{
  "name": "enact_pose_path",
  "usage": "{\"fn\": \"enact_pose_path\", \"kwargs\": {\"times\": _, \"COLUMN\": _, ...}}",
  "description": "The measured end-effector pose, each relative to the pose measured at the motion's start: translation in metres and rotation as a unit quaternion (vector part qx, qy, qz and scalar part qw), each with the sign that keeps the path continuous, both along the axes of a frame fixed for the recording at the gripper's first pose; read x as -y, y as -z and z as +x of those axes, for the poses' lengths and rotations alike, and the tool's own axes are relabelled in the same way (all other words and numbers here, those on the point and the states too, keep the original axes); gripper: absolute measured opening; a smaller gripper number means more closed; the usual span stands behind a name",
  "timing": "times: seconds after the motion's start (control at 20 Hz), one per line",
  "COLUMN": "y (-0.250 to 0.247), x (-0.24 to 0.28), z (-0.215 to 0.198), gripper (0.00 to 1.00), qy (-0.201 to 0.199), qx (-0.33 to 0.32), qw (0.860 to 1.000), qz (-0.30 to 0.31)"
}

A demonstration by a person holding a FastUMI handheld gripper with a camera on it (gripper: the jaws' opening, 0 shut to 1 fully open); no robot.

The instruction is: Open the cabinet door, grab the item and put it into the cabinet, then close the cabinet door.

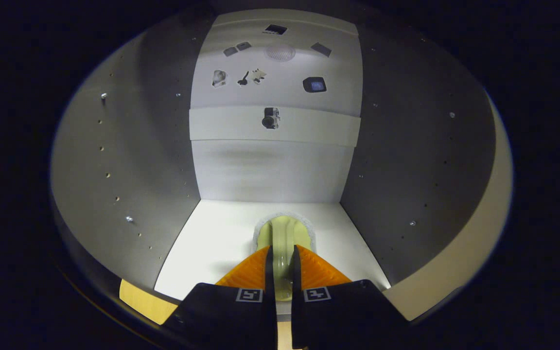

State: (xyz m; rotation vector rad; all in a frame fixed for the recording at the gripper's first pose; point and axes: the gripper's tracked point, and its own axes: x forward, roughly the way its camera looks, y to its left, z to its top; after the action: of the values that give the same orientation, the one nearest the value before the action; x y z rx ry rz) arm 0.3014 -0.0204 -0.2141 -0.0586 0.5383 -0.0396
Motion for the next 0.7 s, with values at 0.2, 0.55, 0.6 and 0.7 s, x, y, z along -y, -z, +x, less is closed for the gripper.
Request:
{"fn": "enact_pose_path", "kwargs": {"times": 0.2, "y": 0.019, "x": -0.001, "z": 0.02, "gripper": 0.17, "qy": 0.004, "qx": -0.011, "qw": 1.0, "qz": -0.003}}
{"fn": "enact_pose_path", "kwargs": {"times": 0.55, "y": 0.03, "x": -0.006, "z": 0.033, "gripper": 0.42, "qy": 0.009, "qx": -0.016, "qw": 1.0, "qz": 0.006}}
{"fn": "enact_pose_path", "kwargs": {"times": 0.6, "y": 0.028, "x": -0.006, "z": 0.032, "gripper": 0.57, "qy": 0.007, "qx": -0.014, "qw": 1.0, "qz": 0.005}}
{"fn": "enact_pose_path", "kwargs": {"times": 0.7, "y": 0.016, "x": -0.004, "z": 0.03, "gripper": 0.86, "qy": 0.01, "qx": 0.003, "qw": 1.0, "qz": -0.003}}
